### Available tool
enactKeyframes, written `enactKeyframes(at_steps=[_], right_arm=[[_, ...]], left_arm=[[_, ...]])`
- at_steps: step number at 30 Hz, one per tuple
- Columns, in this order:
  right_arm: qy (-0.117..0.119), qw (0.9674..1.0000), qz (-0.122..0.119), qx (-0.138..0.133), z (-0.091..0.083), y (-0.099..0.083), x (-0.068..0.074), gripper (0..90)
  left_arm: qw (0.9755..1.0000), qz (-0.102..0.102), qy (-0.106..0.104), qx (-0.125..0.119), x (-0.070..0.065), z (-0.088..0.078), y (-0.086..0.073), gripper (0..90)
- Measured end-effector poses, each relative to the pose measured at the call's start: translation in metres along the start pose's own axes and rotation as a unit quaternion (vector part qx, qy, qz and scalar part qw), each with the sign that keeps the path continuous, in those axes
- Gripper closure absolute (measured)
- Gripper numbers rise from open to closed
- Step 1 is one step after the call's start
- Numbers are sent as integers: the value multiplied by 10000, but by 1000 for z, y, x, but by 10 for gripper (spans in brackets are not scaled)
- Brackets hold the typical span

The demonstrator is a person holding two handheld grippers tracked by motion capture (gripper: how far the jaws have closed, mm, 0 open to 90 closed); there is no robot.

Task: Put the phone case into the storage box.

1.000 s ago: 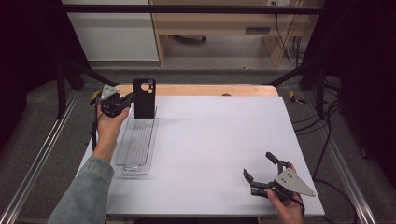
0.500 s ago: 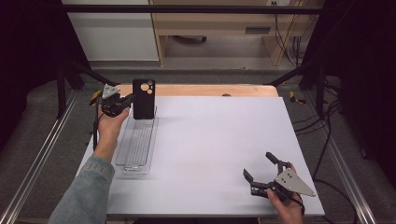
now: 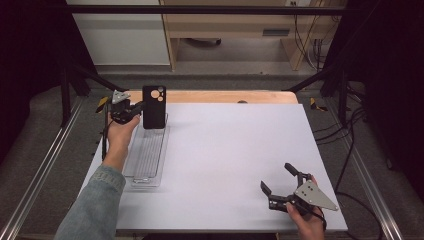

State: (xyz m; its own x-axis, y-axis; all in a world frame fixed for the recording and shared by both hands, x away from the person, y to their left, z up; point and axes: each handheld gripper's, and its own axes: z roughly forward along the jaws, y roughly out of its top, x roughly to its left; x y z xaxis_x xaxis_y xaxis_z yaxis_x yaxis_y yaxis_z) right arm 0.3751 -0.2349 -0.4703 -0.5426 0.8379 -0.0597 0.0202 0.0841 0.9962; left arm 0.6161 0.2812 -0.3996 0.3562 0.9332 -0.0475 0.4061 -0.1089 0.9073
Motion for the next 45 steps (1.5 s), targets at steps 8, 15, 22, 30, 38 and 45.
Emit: enactKeyframes(at_steps=[8, 15, 22, 30, 38, 45], right_arm=[[-6, 10000, -9, 1, 0, 0, 0, 35], [4, 10000, 7, -7, 0, 0, 0, 34], [3, 10000, -22, -26, 0, 0, 1, 35], [8, 10000, -22, -28, 0, 0, 1, 35], [13, 10000, -28, -43, 0, 1, 1, 34], [28, 10000, 5, -30, 1, 0, 1, 35]], left_arm=[[10000, 40, 32, -35, -3, -1, 3, 847], [10000, 48, 53, -5, -4, -3, 5, 846], [9993, -363, -112, -13, 2, -1, 8, 846], [9997, -233, -27, 72, 6, 3, 3, 846], [9998, -166, -12, 118, 2, 7, 3, 846], [9999, -45, -35, 148, -3, 5, 8, 846]])
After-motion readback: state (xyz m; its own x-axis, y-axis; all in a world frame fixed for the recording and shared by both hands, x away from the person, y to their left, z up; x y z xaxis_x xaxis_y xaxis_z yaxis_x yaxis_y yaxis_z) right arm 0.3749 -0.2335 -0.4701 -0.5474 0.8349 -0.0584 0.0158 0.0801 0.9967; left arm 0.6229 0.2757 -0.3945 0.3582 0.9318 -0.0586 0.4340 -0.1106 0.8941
